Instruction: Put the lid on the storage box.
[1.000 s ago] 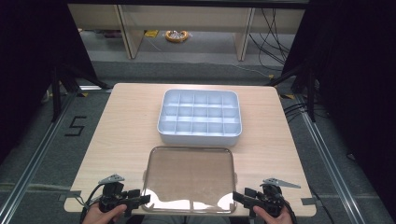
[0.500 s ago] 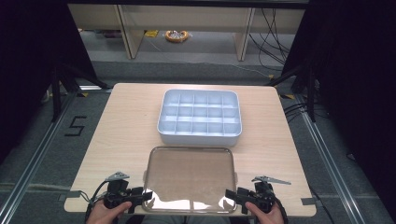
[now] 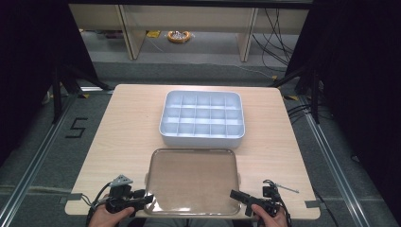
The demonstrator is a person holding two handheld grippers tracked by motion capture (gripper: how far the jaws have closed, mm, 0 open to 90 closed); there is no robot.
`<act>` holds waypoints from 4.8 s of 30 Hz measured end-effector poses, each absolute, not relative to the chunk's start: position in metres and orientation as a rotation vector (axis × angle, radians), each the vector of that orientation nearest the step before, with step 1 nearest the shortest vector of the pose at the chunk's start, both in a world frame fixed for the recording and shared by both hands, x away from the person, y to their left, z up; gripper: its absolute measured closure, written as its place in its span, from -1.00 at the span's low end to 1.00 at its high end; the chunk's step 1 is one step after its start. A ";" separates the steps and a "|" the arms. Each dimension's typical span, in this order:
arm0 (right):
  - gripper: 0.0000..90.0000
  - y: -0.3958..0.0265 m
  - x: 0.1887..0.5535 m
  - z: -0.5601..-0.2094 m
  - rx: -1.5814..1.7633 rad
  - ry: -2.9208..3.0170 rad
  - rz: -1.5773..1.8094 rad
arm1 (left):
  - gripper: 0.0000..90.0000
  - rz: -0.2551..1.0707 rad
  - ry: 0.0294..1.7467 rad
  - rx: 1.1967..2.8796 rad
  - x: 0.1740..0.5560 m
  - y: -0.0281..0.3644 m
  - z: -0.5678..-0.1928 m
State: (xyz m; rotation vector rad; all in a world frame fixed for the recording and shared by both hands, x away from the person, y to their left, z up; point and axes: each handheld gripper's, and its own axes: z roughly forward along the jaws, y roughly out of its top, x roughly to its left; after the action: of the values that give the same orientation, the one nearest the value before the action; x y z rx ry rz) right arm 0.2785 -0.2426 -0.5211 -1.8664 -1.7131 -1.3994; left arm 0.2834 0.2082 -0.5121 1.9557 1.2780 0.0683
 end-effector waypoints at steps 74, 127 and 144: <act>0.47 -0.237 0.361 -0.419 -1.714 -2.315 -1.675 | 0.46 0.204 1.248 1.600 0.382 0.196 -0.423; 0.24 -0.240 0.485 -0.442 -2.016 -2.180 -1.519 | 0.24 0.187 1.481 1.630 0.516 0.161 -0.437; 0.18 -0.230 0.488 -0.438 -2.069 -2.232 -1.477 | 0.15 0.248 1.473 1.647 0.517 0.158 -0.441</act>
State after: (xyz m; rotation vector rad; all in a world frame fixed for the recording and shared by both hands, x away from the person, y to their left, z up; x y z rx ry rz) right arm 0.4884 -0.2301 -0.4384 -2.0687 -2.2319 -1.4769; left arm 0.5166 0.1580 -0.4415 1.6465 1.4733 0.2477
